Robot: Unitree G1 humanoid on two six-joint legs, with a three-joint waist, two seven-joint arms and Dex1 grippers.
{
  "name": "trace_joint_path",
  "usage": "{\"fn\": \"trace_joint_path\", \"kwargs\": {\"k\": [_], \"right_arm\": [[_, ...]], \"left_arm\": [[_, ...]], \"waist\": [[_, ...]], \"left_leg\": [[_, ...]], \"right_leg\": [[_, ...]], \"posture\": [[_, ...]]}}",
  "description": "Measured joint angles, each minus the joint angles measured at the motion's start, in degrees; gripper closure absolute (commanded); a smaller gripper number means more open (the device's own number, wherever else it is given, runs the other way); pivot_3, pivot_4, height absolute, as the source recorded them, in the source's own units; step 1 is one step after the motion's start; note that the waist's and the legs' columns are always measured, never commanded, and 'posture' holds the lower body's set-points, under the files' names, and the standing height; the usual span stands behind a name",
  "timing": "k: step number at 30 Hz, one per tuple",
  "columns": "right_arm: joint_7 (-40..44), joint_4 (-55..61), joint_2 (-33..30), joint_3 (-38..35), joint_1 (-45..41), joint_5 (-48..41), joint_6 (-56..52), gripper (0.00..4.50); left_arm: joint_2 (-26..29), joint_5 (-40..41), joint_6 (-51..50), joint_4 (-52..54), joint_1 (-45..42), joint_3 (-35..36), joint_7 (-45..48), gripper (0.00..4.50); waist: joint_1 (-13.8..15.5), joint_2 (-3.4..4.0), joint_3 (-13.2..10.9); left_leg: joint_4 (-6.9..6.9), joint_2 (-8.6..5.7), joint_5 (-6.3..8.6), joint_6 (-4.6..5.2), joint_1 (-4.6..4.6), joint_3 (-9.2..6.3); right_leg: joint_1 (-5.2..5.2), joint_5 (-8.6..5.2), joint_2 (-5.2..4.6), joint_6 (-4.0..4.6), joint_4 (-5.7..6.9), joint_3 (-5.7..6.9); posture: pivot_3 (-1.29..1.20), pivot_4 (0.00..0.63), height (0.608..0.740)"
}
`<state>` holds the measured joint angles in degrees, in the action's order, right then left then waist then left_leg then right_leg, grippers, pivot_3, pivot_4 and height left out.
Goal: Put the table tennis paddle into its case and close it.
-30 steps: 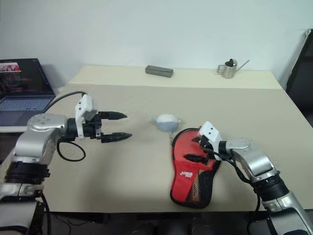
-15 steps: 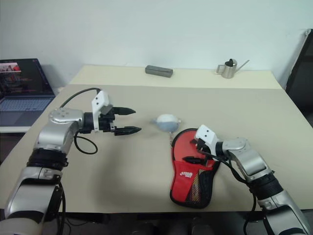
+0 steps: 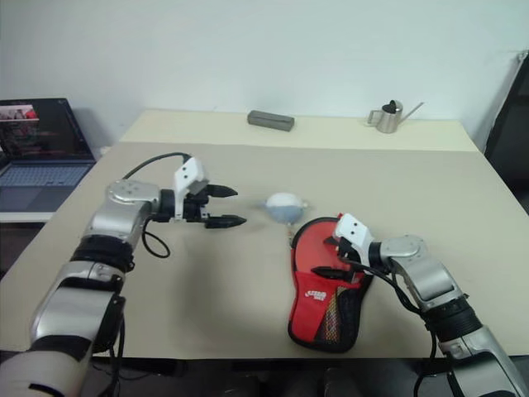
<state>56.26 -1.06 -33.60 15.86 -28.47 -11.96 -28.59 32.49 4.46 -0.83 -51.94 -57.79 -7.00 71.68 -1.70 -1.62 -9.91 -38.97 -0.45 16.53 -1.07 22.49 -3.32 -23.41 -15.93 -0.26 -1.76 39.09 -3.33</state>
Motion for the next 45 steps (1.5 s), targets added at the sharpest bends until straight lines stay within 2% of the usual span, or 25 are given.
{"fn": "trace_joint_path", "kwargs": {"k": [5, 16, 35, 45], "right_arm": [[-0.11, 1.87, 0.16, 0.04, 0.76, -0.02, -1.11, 0.03], [-1.43, 4.53, 0.26, -0.62, 2.24, -0.09, -3.79, 0.03], [-2.58, 5.93, 1.19, -1.04, 2.59, -0.19, -6.28, 0.03], [-2.64, 6.72, 1.16, -1.14, 3.04, -0.18, -6.76, 0.03]], "left_arm": [[-3.79, -2.86, 4.81, -6.15, -3.67, -0.77, -2.02, 0.00], [-6.97, -6.89, 9.87, -15.57, -7.60, -1.01, -6.17, 0.00], [-11.77, -10.69, 11.60, -20.13, -10.51, -1.01, -11.48, 0.00], [-12.51, -10.68, 10.29, -20.60, -11.73, 0.09, -10.88, 0.00]], "waist": [[-0.17, 0.00, 0.00], [-0.05, -0.02, 0.01], [-0.11, -0.04, 0.03], [-0.13, -0.04, 0.03]], "left_leg": [[0.01, 0.00, 0.00, 0.00, -0.01, 0.02], [0.00, -0.02, 0.00, 0.00, 0.00, 0.00], [-0.01, -0.02, 0.00, 0.00, 0.00, 0.00], [0.00, -0.03, 0.00, 0.00, -0.01, 0.00]], "right_leg": [[0.00, 0.00, 0.00, 0.00, 0.01, -0.02], [0.00, 0.00, 0.00, -0.01, 0.01, 0.01], [0.00, 0.00, 0.01, -0.01, 0.04, 0.01], [0.00, 0.00, 0.01, -0.01, 0.04, 0.01]], "posture": [[0.00, 0.150, 0.740], [0.00, 0.150, 0.740], [0.00, 0.150, 0.740], [0.00, 0.150, 0.740]]}}
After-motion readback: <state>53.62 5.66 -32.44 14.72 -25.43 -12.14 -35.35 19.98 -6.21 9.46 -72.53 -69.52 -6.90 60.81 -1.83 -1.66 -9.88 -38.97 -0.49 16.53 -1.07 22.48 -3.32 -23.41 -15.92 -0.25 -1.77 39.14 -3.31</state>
